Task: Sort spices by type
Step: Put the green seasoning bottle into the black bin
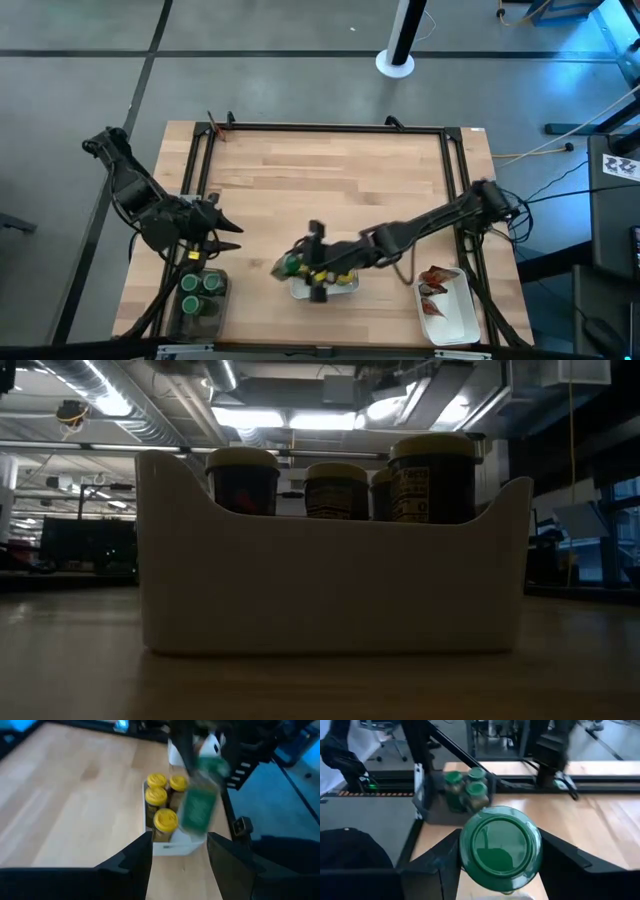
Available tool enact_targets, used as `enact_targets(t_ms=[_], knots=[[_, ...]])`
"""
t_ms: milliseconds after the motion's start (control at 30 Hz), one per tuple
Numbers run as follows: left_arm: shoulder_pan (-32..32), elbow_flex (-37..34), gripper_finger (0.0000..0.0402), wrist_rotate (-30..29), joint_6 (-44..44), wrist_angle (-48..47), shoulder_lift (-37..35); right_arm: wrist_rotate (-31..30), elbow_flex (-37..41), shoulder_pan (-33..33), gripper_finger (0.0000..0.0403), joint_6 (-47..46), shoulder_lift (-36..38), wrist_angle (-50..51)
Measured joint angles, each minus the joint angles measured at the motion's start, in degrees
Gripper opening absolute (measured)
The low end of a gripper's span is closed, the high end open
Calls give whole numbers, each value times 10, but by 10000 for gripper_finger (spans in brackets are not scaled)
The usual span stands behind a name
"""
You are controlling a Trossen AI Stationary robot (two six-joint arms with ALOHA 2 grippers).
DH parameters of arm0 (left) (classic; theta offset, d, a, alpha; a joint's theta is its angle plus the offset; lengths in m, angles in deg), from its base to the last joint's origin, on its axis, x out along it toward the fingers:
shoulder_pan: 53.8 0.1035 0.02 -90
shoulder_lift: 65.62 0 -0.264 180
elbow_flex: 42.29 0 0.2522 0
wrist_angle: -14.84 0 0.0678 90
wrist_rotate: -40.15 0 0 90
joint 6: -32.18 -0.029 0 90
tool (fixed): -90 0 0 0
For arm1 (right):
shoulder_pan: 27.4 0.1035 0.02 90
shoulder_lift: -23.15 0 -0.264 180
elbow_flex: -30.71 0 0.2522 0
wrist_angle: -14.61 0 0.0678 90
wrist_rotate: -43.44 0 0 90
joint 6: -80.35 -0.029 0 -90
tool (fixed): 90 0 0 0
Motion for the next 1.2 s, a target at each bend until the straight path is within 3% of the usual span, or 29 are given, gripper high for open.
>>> enact_targets(t_ms=[367,567,867,1200], knots=[[-2,0,171,-14,-34,3,-14,32,-250,4,207,6,-212,4],[-2,0,171,-14,-41,5,-17,40,-337,3,207,18,-288,-19],[-2,0,171,-14,-42,6,-17,55,-351,3,207,23,-339,-116],[-3,0,171,-7,-5,3,-9,59,-351,11,207,31,-342,-29]])
